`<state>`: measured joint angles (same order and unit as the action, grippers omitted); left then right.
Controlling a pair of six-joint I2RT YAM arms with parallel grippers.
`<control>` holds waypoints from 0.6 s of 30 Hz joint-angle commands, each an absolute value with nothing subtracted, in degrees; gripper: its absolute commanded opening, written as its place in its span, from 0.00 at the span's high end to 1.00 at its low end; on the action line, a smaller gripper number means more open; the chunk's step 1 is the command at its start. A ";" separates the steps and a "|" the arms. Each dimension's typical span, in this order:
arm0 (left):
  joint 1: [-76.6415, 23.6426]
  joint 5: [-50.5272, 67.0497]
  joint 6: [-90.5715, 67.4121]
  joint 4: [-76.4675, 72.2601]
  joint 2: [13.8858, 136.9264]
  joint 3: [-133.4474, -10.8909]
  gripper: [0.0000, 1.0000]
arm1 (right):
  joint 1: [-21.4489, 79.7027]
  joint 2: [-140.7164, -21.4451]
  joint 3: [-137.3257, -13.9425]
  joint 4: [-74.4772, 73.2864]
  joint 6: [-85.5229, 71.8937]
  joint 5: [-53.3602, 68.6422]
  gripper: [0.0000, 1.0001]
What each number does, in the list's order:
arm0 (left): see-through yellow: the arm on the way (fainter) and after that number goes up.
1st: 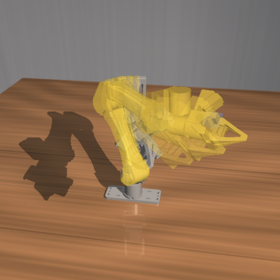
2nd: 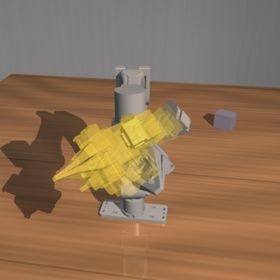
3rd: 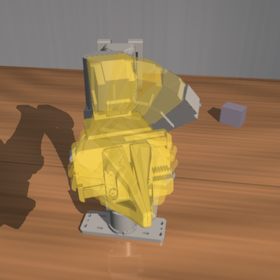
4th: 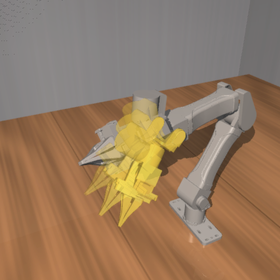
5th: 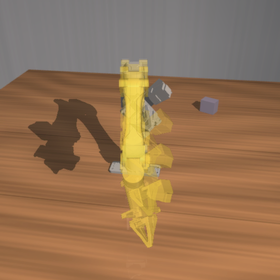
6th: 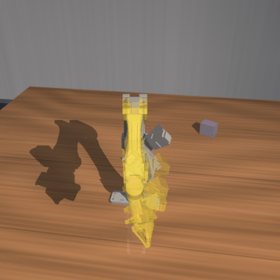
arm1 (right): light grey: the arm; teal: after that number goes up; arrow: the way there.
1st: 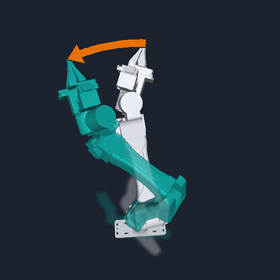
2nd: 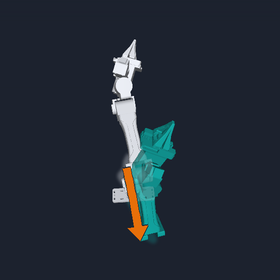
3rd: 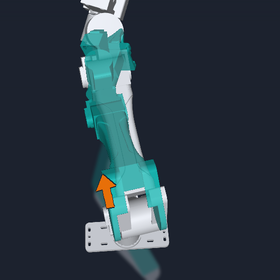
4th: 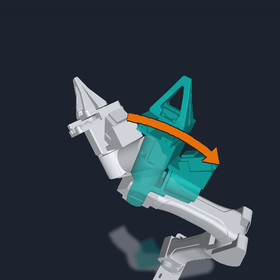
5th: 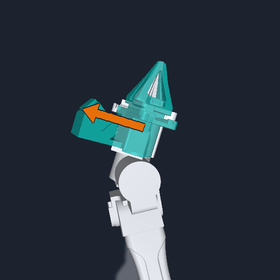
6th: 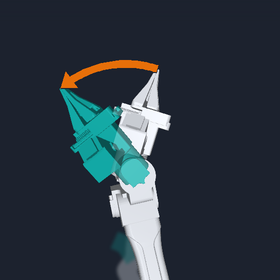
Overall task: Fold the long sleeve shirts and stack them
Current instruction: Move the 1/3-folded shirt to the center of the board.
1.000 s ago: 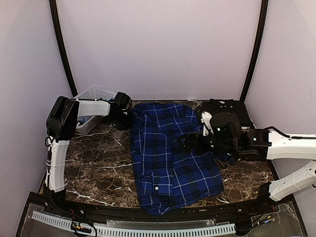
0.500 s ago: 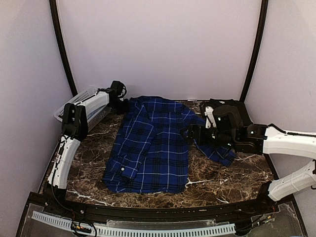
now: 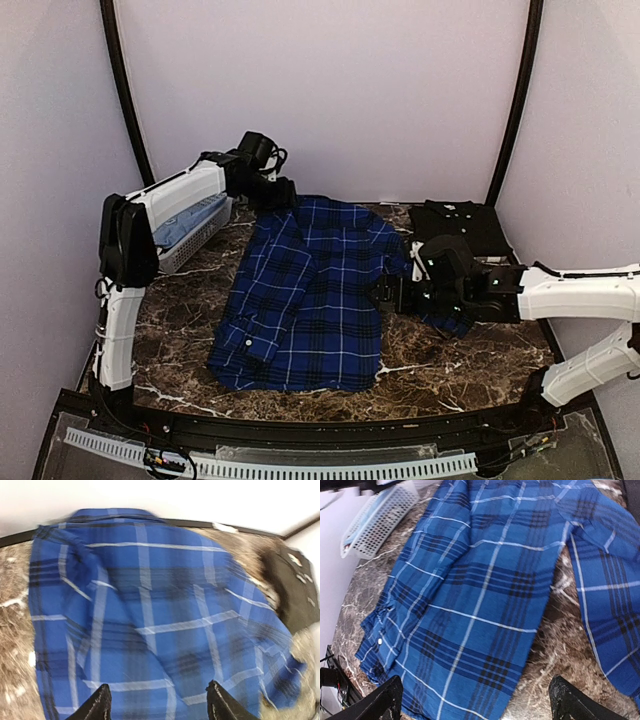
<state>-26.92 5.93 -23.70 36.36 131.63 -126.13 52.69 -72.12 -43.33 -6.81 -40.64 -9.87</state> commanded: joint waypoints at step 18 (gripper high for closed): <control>-56.99 14.43 -24.36 27.43 111.00 -89.72 0.72 | 34.98 -56.23 -23.03 -12.64 -70.98 -19.21 0.19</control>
